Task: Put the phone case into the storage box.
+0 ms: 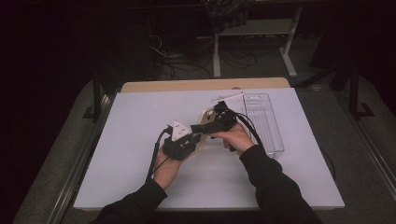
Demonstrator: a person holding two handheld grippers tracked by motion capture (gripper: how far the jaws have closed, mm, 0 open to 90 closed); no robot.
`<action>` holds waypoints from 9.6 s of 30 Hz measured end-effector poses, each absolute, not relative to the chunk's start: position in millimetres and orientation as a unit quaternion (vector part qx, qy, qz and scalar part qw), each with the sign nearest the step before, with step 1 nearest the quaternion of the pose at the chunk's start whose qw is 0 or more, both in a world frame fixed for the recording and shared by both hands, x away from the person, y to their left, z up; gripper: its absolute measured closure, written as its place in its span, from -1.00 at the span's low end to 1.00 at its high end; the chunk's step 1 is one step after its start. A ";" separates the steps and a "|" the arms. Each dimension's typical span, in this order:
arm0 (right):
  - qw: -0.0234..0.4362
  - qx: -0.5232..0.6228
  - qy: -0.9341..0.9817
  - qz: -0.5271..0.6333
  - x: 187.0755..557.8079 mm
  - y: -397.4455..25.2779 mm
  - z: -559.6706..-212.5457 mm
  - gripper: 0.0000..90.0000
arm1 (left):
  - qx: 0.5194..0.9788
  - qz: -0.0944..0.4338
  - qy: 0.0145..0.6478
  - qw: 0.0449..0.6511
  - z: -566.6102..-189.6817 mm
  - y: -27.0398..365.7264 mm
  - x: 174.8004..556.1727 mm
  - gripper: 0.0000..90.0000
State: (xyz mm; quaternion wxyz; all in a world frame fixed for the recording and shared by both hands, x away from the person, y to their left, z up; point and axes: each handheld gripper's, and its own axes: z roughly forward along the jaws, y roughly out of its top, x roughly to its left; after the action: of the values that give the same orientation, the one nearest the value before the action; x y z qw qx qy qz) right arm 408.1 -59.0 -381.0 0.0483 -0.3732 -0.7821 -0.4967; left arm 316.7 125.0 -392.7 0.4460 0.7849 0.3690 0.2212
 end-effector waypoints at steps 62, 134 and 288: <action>0.030 -0.383 -0.780 -0.493 409.5 -68.9 -378.1 -0.81 | 0.849 0.125 0.286 0.427 -394.0 202.9 320.5 -0.78; -0.048 -0.453 -0.749 -0.481 447.6 -133.0 -314.0 -0.80 | 0.864 0.143 0.307 0.374 -419.7 251.0 302.6 -1.00; -0.199 -0.627 -0.702 -0.272 554.3 -185.4 -375.3 -0.86 | 0.867 0.137 0.303 0.371 -419.8 248.2 302.6 -1.00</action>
State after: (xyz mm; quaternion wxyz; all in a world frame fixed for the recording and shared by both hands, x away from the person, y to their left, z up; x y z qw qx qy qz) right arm 554.3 -185.4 -375.3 -0.1992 -0.6275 -0.7018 -0.2723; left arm 302.6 248.2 -419.8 0.3714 0.8670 0.3025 0.1372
